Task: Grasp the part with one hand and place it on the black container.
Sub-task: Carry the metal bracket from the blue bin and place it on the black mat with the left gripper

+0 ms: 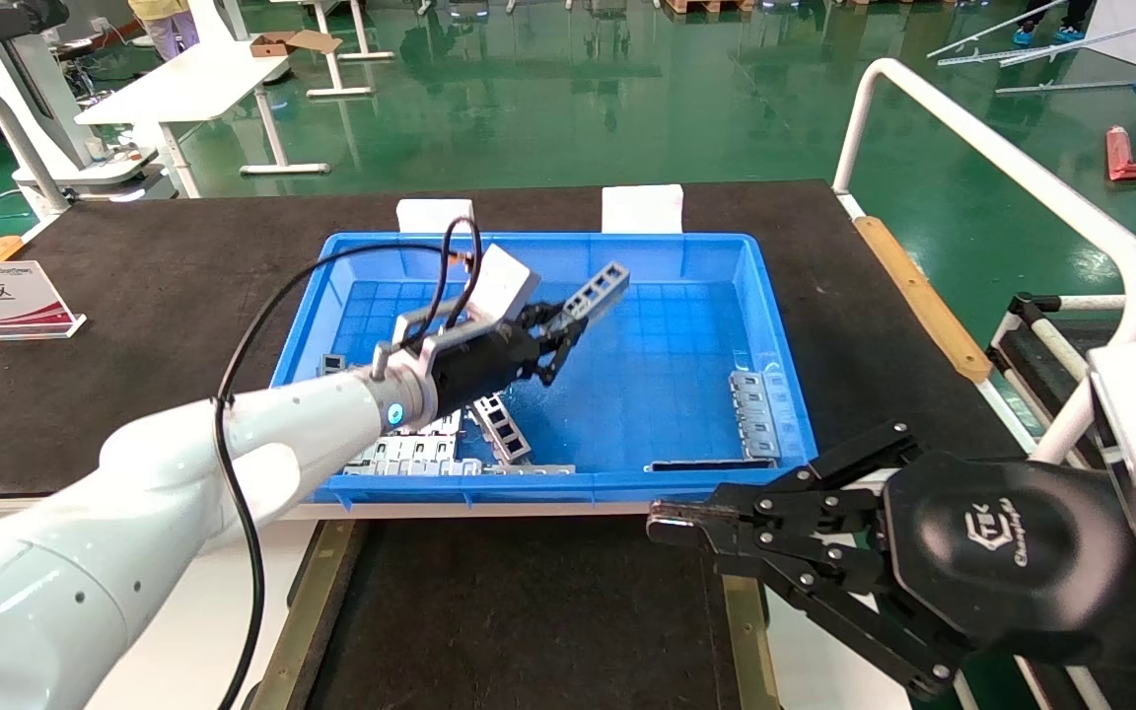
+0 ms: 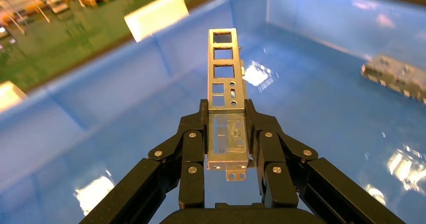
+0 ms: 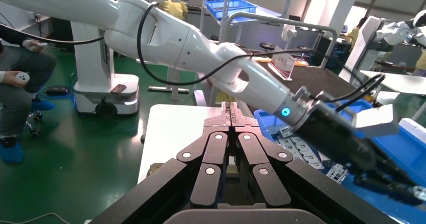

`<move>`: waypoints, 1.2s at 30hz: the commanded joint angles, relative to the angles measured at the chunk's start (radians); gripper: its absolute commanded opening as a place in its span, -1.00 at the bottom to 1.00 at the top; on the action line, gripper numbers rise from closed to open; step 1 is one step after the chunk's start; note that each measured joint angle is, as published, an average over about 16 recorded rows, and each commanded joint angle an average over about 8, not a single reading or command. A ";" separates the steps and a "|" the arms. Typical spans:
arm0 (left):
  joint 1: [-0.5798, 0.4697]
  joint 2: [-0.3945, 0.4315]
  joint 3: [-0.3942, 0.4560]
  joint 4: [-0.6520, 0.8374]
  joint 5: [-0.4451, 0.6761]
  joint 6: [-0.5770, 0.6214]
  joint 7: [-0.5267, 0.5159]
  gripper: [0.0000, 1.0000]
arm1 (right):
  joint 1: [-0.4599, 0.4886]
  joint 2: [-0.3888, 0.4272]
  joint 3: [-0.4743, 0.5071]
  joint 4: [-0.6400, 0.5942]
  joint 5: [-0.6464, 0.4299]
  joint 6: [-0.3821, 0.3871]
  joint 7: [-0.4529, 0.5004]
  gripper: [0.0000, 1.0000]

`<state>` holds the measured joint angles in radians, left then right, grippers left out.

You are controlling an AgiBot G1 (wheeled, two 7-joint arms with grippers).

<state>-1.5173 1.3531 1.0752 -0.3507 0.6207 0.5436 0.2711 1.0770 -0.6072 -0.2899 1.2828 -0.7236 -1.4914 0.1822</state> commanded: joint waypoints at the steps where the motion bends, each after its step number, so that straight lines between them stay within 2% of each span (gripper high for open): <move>1: -0.014 0.000 0.002 0.002 -0.009 -0.008 0.010 -1.00 | 0.000 0.000 0.000 0.000 0.000 0.000 0.000 -1.00; 5: -0.033 -0.028 -0.004 -0.012 -0.029 0.106 0.031 -1.00 | 0.000 0.000 0.000 0.000 0.000 0.000 0.000 -1.00; 14: -0.023 -0.152 -0.028 -0.058 -0.089 0.540 0.082 -1.00 | 0.000 0.000 -0.001 0.000 0.001 0.000 0.000 -1.00; 19: 0.004 -0.209 -0.022 -0.099 -0.098 0.658 0.067 -1.00 | 0.000 0.001 -0.001 0.000 0.001 0.001 -0.001 -1.00; 23: 0.051 -0.268 -0.013 -0.177 -0.102 0.695 0.039 -1.00 | 0.000 0.001 -0.001 0.000 0.001 0.001 -0.001 -1.00; 27: 0.124 -0.340 -0.006 -0.290 -0.109 0.678 0.007 -1.00 | 0.000 0.001 -0.002 0.000 0.001 0.001 -0.001 -1.00; 31: 0.217 -0.417 0.001 -0.425 -0.123 0.611 -0.026 -1.00 | 0.000 0.001 -0.002 0.000 0.001 0.001 -0.001 -1.00; 36: 0.345 -0.498 0.010 -0.588 -0.143 0.468 -0.071 -1.00 | 0.000 0.001 -0.002 0.000 0.002 0.001 -0.001 -1.00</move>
<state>-1.1751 0.8697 1.0855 -0.9225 0.4763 0.9962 0.2014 1.0775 -0.6063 -0.2922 1.2828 -0.7221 -1.4904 0.1810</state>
